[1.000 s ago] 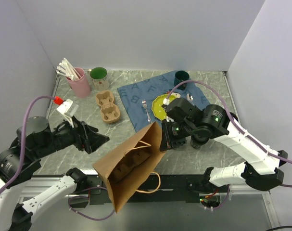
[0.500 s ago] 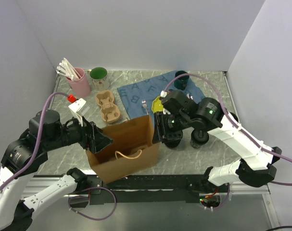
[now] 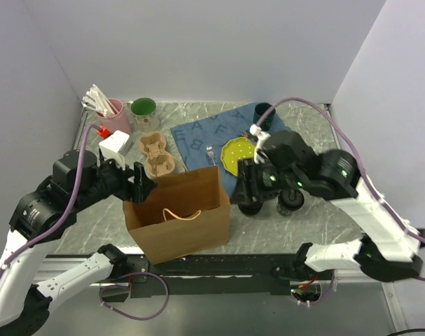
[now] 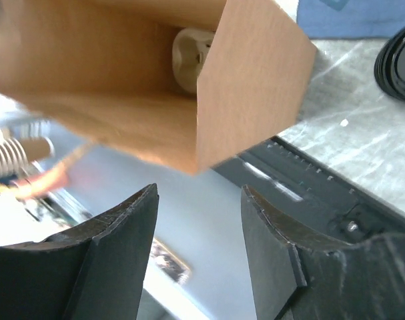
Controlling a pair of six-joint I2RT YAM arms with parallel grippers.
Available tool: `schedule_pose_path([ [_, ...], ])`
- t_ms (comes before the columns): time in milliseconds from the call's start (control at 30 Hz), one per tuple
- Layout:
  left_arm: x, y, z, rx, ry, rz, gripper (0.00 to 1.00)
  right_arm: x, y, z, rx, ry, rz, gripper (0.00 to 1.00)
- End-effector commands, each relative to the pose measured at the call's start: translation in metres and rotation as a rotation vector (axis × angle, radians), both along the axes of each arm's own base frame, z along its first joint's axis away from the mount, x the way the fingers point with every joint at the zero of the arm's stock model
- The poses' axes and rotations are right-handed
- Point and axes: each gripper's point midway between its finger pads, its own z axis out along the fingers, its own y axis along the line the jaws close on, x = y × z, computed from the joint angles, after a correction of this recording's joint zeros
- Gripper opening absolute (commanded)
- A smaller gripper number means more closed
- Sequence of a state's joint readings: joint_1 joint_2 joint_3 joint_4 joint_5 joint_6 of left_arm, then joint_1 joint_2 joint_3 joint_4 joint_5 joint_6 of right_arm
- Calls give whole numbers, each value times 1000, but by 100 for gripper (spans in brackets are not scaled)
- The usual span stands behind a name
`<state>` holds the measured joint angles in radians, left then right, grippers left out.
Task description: Pack the takeout coffee
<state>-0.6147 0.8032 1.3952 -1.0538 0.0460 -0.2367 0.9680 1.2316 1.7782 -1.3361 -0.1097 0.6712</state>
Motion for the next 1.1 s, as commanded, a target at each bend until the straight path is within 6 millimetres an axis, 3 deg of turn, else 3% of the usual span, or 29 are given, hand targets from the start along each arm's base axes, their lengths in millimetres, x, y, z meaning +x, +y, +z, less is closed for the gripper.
schedule_pose_path([
  [0,12,9,25,28,-131,21,81,-24,-18,17,139,-230,226,61],
  [133,6,7,-2,102,-72,-41,81,-13,-1,29,272,-468,313,62],
  [233,6,7,-11,106,-60,-38,80,-18,8,37,310,-619,437,61],
  [267,8,5,-12,104,-64,-38,79,-17,15,49,339,-693,467,61],
  [433,18,-2,-26,111,-32,-27,70,-14,40,54,220,-933,677,61],
  [533,25,-5,-31,112,-28,-16,55,-7,59,41,143,-967,780,61],
  [767,37,-12,-41,115,-17,-7,40,0,80,13,55,-1067,982,61],
  [867,47,-8,-52,151,-11,34,28,10,79,21,32,-1094,939,60],
  [1067,66,-11,-87,196,93,71,16,23,73,69,131,-1151,754,61],
])
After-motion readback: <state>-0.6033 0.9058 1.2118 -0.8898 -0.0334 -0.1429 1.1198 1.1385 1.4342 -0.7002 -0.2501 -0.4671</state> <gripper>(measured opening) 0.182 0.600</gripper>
